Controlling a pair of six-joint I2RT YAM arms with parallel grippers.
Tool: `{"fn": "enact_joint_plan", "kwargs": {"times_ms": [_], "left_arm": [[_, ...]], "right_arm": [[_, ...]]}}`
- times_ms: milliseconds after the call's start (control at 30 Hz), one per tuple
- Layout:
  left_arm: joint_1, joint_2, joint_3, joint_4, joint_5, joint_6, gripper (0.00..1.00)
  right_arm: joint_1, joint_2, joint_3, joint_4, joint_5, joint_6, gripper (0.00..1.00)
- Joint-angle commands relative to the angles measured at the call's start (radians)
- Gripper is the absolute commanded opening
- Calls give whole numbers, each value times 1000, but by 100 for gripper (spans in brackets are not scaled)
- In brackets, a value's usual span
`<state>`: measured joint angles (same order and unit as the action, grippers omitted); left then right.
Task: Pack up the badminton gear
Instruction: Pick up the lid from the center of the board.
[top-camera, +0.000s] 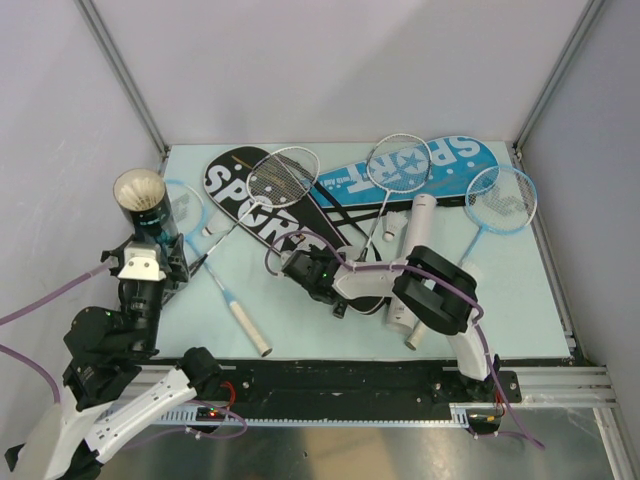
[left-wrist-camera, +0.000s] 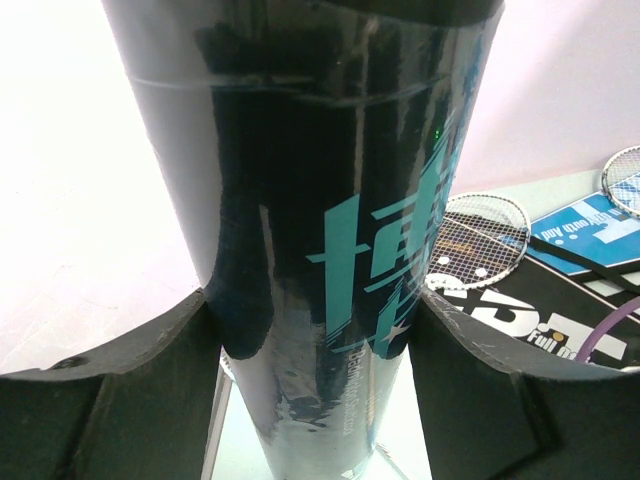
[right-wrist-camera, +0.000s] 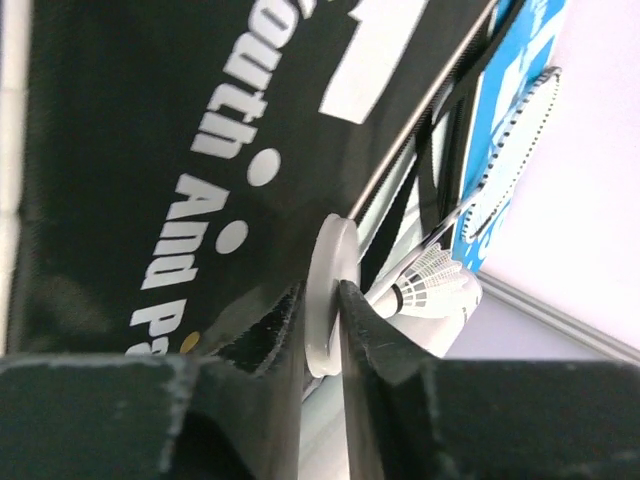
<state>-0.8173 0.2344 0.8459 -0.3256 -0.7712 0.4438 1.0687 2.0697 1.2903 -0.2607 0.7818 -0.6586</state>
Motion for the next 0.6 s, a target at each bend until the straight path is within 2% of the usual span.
{"fn": "enact_joint_plan", "kwargs": {"times_ms": [0,133,333,467,567], "left_arm": [[5,2,27,60,26,2,24],[5,0,17,60,32,2,24],[6,10,-16,59,56,39,24],[5,22,-55,56,148,71,24],[5,48,-85,41,231,90,22]], "right_arm": [[-11,-47,-8,64,16,-9,15],[-16,-90,-8,69,21,20,3],[-37,-240,-7,6,-4,178,0],[-96,-409,-6,-75,-132,325,0],[-157,-563,-1,-115,-349,433,0]]}}
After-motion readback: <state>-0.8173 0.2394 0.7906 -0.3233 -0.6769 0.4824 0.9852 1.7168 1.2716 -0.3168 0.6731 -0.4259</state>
